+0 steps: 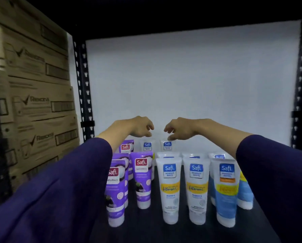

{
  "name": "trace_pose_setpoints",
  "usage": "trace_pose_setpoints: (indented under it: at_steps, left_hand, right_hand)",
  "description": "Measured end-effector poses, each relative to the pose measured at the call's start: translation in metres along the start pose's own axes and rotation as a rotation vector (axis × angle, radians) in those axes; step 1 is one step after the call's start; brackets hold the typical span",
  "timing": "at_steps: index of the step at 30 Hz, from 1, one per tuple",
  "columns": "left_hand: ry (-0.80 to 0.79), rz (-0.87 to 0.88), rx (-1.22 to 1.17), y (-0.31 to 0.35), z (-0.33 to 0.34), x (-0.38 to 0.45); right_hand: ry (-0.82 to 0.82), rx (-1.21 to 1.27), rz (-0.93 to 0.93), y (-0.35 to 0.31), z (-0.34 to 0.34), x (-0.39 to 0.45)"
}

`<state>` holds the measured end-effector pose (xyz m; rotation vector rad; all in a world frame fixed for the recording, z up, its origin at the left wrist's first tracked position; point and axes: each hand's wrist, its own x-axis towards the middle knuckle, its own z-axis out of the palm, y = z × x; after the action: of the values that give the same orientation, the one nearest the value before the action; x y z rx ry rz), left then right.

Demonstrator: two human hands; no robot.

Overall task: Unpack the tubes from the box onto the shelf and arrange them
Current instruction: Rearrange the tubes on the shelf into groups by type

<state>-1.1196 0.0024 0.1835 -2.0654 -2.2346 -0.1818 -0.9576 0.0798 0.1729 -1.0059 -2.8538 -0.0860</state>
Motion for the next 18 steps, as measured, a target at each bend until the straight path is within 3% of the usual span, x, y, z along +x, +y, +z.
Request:
trace_pose_setpoints:
  at_steps: [9,18]
  left_hand:
    - [-0.179,0.015,0.032,-0.028,0.019,0.029]
    - [-0.042,0.089,0.011,-0.028,0.028,0.029]
  right_hand:
    - [-0.045,-0.001,-0.057,0.013,0.023,0.034]
    - [-0.003,0.032,-0.077,0.009,0.027,0.026]
